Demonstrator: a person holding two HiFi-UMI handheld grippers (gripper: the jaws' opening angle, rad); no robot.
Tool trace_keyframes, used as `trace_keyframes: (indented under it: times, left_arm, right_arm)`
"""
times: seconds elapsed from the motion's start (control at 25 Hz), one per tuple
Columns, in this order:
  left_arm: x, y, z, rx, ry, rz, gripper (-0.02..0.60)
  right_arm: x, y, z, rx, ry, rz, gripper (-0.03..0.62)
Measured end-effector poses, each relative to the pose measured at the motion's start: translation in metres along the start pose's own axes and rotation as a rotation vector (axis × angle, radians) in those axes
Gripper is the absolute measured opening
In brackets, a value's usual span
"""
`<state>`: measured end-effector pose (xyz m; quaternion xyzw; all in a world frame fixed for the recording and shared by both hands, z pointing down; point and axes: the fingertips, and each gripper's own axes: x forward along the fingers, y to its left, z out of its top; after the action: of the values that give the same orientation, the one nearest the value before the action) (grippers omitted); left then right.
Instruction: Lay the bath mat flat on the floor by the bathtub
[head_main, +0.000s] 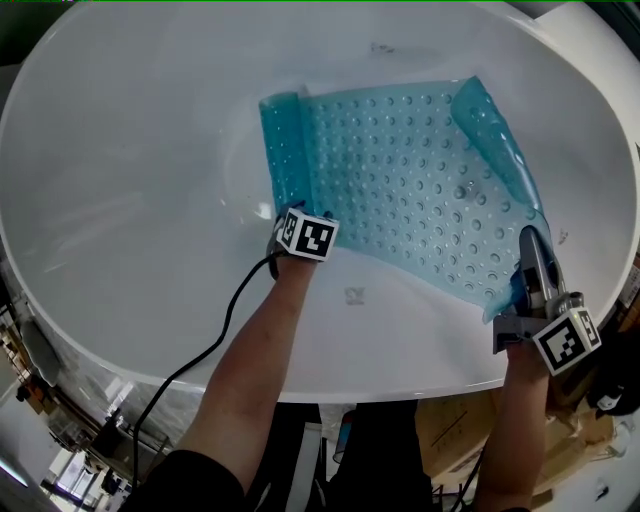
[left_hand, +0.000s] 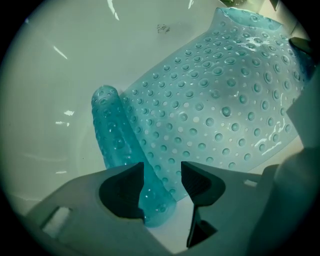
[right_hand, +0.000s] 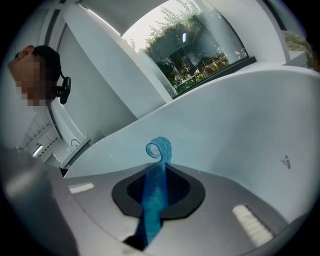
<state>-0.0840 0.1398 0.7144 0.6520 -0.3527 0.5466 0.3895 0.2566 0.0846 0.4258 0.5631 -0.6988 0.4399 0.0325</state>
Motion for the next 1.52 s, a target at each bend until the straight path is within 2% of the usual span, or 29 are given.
trace_keyframes:
  times: [0.28, 0.6, 0.88, 1.08, 1.52]
  left_arm:
    - [-0.017, -0.013, 0.012, -0.031, -0.017, 0.005, 0.244]
    - [-0.048, -0.063, 0.046, -0.062, -0.056, -0.007, 0.244]
    - [-0.074, -0.082, 0.071, -0.069, -0.085, -0.006, 0.244]
    - [-0.08, -0.088, 0.067, -0.087, -0.077, -0.003, 0.244]
    - [-0.069, -0.093, 0.054, -0.095, -0.04, -0.006, 0.244]
  right_arm:
    - [0.005, -0.018, -0.006, -0.014, 0.016, -0.031, 0.012]
    - [-0.001, -0.063, -0.014, -0.075, 0.07, -0.087, 0.012]
    - [-0.004, -0.054, -0.005, -0.115, 0.095, -0.059, 0.012]
    - [-0.015, -0.052, 0.013, -0.101, 0.06, -0.053, 0.013]
    - [-0.054, -0.099, 0.038, -0.084, 0.014, -0.156, 0.014]
